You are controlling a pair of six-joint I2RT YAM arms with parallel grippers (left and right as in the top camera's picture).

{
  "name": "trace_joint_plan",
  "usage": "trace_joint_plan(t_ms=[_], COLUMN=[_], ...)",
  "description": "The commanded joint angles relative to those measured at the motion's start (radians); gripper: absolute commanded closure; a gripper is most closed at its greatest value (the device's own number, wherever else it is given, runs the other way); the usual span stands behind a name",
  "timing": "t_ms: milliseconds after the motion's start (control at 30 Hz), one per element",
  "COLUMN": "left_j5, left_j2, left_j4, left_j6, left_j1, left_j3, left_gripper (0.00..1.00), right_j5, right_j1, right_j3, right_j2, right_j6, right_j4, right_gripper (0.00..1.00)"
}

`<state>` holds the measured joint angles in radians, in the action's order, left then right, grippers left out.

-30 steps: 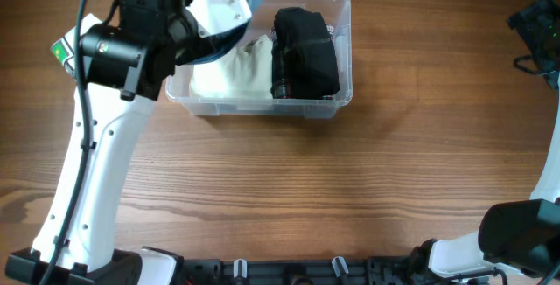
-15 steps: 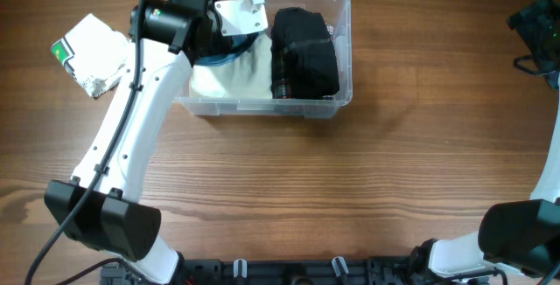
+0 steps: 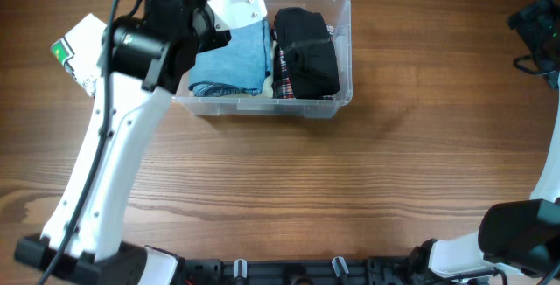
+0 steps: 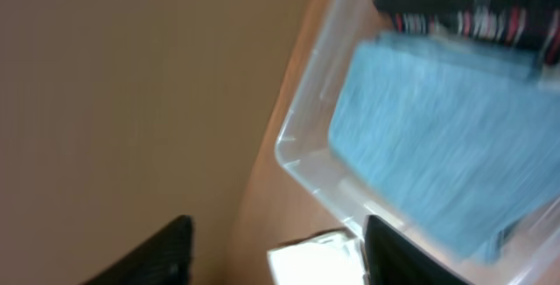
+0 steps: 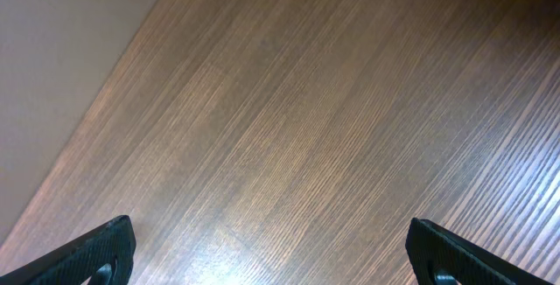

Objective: Pack container
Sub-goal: 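Lift the blue-grey sweater with the left gripper and lay it over the cream cloth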

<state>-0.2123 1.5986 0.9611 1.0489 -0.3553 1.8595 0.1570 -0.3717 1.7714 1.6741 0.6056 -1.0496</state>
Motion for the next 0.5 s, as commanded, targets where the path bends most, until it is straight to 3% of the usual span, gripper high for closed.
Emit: trace_joint_plan(t_ms=[0,67,133,233,300,467], left_j5=[-0.002,-0.002,0.009,0.089,0.096,0.123], left_j2=[-0.057,-0.053,-0.038,-0.001,0.055,0.325], left_j4=[0.056,0.150,0.196,0.209,0.187,0.023], left_j6=[-0.563,-0.723,-0.755,-0.754,-0.754,-0.755], left_j1=[0.028,0.107,0.202,0.369,0.466,0.575], left_j3=[0.020,0.020,0.020,0.020,0.020,0.020], left_gripper=[0.25,0.17,0.18,0.11,0.00,0.00], right_j5=[-0.002,-0.002,-0.002,-0.002,-0.002,-0.002], right_j1=[0.004,0.004,0.004,0.004,0.004,0.004], right_j3=[-0.003,-0.003,-0.003,-0.003,-0.003,-0.003], right_j2=[0.005,0.005,0.005,0.004,0.005,0.005], right_j6=[0.015,0.016,0.016,0.016,0.016,0.016], right_j4=[0.002,0.002,0.002,0.002,0.002,0.002], right_gripper=[0.00,0.00,0.00,0.00,0.00,0.00])
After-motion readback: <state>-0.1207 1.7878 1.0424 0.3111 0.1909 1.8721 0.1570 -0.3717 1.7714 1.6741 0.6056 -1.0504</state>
